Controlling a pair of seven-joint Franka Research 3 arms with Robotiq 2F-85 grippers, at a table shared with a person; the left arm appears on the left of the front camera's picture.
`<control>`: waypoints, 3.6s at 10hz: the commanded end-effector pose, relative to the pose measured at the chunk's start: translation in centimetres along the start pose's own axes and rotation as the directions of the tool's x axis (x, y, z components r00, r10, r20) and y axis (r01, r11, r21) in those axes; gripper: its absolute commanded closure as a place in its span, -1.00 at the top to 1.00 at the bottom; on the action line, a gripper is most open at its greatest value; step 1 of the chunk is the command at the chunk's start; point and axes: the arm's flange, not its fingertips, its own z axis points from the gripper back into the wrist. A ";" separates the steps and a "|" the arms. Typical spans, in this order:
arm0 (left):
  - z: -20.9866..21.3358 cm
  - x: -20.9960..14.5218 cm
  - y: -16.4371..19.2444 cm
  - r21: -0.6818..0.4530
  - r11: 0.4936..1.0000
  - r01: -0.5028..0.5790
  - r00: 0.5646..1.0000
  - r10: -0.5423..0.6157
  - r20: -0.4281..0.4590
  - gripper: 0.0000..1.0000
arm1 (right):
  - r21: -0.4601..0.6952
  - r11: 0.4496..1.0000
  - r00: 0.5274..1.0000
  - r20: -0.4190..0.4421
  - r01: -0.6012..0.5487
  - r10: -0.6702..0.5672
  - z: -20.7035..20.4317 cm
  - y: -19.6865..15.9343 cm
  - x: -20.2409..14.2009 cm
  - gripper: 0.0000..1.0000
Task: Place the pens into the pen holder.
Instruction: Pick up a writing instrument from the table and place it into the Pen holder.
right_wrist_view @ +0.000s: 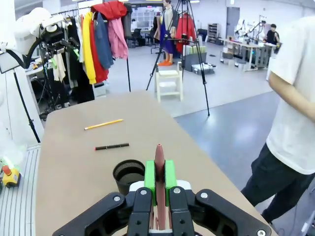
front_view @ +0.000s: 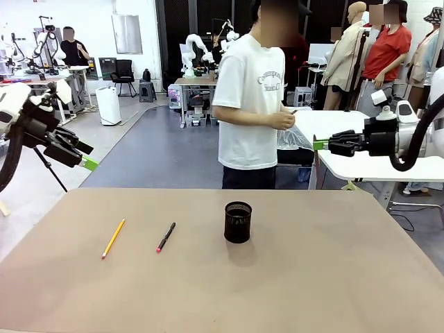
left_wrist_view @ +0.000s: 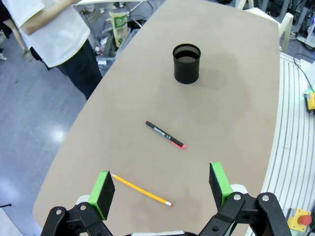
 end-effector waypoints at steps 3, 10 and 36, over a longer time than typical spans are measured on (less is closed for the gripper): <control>0.1 0.0 0.0 -0.003 1.000 0.002 1.000 -0.002 0.006 1.00 | 0.000 1.000 1.000 0.000 0.000 0.000 0.0 0.0 0.0 -1.00; 0.1 0.0 0.0 -0.003 1.000 0.002 1.000 -0.002 0.006 1.00 | 0.058 0.998 0.997 0.079 -0.021 0.016 -2.8 0.3 0.6 -1.00; 0.1 0.0 0.0 -0.003 1.000 0.002 1.000 -0.002 0.006 1.00 | 0.004 1.000 0.992 0.122 -0.026 0.025 7.7 2.4 -0.3 -1.00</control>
